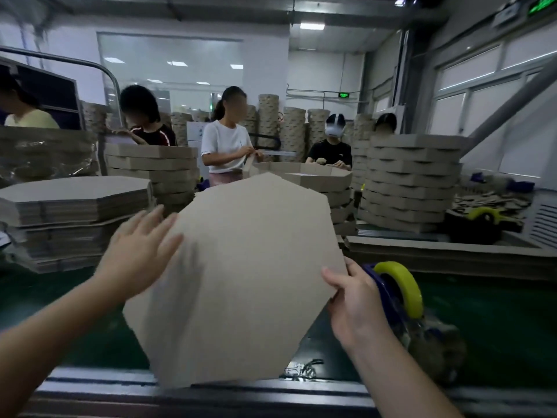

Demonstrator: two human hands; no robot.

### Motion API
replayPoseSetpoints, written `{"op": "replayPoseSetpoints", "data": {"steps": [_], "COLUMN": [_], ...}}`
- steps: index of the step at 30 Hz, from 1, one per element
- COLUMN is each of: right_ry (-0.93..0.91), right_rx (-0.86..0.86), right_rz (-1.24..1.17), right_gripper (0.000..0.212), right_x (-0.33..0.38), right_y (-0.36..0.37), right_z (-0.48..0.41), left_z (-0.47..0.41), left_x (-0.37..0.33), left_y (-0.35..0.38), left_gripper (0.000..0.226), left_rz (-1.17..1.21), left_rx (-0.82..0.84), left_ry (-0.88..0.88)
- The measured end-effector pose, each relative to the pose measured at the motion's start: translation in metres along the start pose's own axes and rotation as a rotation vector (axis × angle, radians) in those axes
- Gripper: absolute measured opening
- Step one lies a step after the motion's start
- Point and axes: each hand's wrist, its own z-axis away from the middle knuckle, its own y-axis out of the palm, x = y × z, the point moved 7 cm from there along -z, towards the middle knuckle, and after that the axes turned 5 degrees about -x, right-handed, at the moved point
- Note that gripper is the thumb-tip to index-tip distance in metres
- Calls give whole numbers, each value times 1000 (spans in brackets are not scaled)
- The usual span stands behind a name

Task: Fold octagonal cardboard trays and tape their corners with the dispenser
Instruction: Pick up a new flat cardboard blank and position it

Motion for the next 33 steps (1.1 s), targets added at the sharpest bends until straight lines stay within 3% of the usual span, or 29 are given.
{"op": "replayPoseSetpoints", "data": {"steps": [3, 7, 10, 12, 15, 17, 21, 26, 30, 33], "right_ry": [-15, -59, -91, -210, -529, -764, -1101, -1179, -940, -810], "right_rx": [44, 107, 116, 44, -131, -181, 80, 370, 455, 459], "right_rz": [33, 147, 298, 494, 1052, 1209, 1252, 1503, 1685, 1623], "right_gripper": [30, 28, 24, 22, 44, 54, 46, 53, 42, 25], "right_x": [11, 28, 37, 47, 70, 83, 79, 44, 14, 2], "right_y": [-16, -25, -31, -35, -34, -20, 31, 72, 62, 46], "right_z": [17, 30, 30, 25, 23, 31, 55, 61, 35, 23], "left_z": [-14, -2, 10, 12, 8, 7, 12, 30, 39, 39], "left_x": [33, 42, 57, 57, 48, 29, -26, -96, -119, -118], "left_y": [13, 41, 45, 39, 27, 12, -9, -9, 15, 42], "left_gripper": [59, 36, 24, 13, 21, 13, 15, 11, 6, 15], "left_rz": [325, 959, 1073, 1130, 1173, 1173, 1143, 1031, 886, 928], "left_rx": [23, 54, -18, -51, -89, -108, -64, 94, 175, 436], "left_ry": [-409, -674, -821, -846, -776, -677, -462, -167, -36, -3]}}
